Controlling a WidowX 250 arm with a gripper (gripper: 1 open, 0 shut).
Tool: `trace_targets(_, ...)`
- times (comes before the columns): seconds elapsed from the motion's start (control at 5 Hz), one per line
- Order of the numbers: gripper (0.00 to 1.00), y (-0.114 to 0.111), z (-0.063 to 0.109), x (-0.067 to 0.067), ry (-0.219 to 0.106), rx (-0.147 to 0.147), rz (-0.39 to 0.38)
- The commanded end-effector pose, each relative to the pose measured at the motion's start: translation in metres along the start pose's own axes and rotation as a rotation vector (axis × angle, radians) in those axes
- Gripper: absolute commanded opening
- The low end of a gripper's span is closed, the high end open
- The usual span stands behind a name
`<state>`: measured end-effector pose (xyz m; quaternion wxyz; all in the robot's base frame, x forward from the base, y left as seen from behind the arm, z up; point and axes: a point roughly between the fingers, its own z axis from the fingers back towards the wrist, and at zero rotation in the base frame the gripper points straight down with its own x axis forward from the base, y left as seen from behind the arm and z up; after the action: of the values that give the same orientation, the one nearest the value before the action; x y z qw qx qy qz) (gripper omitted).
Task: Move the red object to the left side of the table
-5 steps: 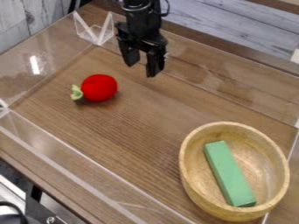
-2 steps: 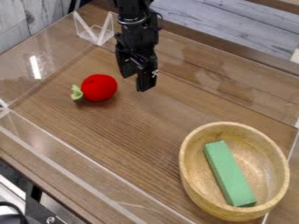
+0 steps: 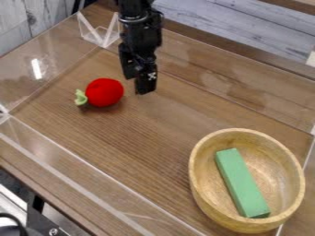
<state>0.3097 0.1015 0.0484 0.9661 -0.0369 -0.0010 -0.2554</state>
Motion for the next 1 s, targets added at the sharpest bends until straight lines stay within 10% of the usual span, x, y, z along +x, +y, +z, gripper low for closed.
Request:
trace_targets(0.0, 1.00, 0.015, 0.014, -0.002, -0.027, 0.036, -0.095)
trace_targets(0.6, 1.00, -0.003, 0.000, -0.023, -0.058, 0.020, -0.034)
trace_targets(0.8, 0.00, 0.001, -0.007, -0.025, -0.062, 0.016, -0.014)
